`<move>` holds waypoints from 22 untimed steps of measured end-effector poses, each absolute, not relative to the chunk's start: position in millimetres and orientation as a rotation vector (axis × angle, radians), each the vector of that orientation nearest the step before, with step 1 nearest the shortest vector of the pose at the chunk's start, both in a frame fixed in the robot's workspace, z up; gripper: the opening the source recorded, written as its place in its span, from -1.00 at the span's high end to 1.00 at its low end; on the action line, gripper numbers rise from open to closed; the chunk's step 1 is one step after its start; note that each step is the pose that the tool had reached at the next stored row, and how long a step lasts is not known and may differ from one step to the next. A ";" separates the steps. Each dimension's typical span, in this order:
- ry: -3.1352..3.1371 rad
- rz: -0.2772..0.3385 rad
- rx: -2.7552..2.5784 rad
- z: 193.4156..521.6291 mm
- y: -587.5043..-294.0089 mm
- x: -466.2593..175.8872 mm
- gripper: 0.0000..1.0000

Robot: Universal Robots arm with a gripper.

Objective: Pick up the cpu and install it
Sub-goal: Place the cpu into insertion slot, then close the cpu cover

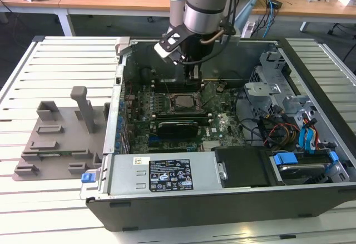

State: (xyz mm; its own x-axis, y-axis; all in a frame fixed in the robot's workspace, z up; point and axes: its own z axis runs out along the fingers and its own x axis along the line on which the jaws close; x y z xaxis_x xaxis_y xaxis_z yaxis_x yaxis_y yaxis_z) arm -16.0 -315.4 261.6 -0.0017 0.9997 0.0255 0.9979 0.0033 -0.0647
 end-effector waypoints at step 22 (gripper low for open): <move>-2.180 0.044 -2.174 289.4 -315.4 -2.0 0.79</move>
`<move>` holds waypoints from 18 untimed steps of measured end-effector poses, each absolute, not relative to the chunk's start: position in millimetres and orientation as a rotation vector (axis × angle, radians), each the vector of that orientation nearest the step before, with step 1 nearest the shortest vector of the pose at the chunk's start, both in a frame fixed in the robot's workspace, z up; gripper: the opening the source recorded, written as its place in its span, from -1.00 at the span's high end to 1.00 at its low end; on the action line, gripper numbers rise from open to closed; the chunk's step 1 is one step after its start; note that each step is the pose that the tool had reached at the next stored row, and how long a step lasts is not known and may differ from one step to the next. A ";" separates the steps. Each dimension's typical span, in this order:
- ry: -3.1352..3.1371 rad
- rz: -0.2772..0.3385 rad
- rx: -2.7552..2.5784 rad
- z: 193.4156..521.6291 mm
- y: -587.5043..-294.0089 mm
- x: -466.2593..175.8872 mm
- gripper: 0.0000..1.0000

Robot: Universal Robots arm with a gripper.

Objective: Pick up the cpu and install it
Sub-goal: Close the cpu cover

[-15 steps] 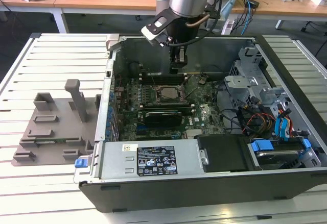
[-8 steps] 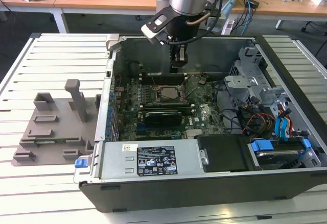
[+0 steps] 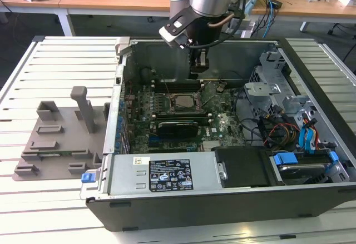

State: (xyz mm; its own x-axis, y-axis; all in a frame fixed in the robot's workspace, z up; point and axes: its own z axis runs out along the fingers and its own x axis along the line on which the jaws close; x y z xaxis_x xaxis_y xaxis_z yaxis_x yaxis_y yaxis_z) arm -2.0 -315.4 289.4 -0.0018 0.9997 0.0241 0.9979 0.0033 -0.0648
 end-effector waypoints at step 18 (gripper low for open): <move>-2.180 0.046 -2.175 289.7 -315.4 38.9 0.79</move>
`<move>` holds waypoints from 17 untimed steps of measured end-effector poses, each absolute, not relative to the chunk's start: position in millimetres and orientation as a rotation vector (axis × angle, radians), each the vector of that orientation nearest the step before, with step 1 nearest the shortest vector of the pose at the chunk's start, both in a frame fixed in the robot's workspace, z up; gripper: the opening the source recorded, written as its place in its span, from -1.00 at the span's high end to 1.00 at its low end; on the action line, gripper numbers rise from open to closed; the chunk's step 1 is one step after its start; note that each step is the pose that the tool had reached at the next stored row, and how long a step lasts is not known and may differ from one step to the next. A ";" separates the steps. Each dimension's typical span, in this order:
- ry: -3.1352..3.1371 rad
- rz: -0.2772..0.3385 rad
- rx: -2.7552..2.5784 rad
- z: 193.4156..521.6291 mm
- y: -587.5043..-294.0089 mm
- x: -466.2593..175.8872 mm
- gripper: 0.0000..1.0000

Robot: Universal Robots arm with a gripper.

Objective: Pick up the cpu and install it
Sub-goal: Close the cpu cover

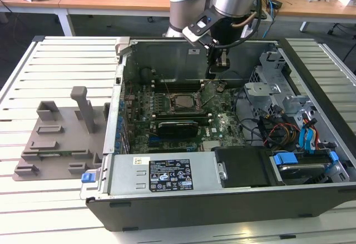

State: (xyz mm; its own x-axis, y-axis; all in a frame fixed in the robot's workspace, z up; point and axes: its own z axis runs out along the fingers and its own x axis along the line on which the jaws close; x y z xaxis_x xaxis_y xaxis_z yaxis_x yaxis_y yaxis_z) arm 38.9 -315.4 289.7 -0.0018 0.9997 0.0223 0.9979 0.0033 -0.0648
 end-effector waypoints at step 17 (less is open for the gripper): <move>-2.240 0.064 -2.125 259.1 -312.3 72.3 0.79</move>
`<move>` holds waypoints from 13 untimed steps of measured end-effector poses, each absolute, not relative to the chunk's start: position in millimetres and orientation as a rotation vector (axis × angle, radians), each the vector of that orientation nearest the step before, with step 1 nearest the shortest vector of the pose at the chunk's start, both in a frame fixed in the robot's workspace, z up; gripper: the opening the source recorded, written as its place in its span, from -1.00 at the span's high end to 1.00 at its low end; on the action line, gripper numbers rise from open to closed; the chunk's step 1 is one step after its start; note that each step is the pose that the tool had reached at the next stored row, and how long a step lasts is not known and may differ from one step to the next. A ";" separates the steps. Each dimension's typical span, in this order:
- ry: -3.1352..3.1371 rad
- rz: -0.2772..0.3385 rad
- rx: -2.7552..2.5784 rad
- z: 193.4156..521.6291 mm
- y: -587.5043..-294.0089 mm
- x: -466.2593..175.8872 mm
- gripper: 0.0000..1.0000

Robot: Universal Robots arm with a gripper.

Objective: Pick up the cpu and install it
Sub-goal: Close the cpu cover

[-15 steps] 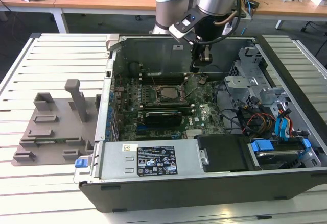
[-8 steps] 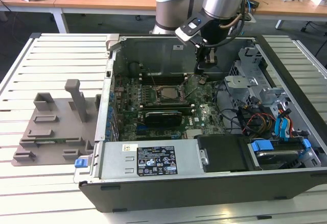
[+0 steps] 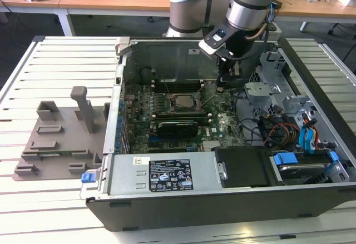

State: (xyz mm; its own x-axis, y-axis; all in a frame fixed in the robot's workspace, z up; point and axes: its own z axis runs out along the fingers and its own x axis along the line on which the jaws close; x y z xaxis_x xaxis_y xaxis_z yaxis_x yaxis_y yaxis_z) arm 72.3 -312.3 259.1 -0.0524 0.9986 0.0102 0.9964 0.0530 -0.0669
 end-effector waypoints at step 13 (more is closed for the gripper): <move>-2.254 0.067 -2.112 248.4 -312.5 59.8 0.79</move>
State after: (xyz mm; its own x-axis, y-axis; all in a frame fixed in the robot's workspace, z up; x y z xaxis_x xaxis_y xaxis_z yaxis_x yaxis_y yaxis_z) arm 59.8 -312.5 248.4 -0.0645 0.9979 0.0082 0.9956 0.0649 -0.0670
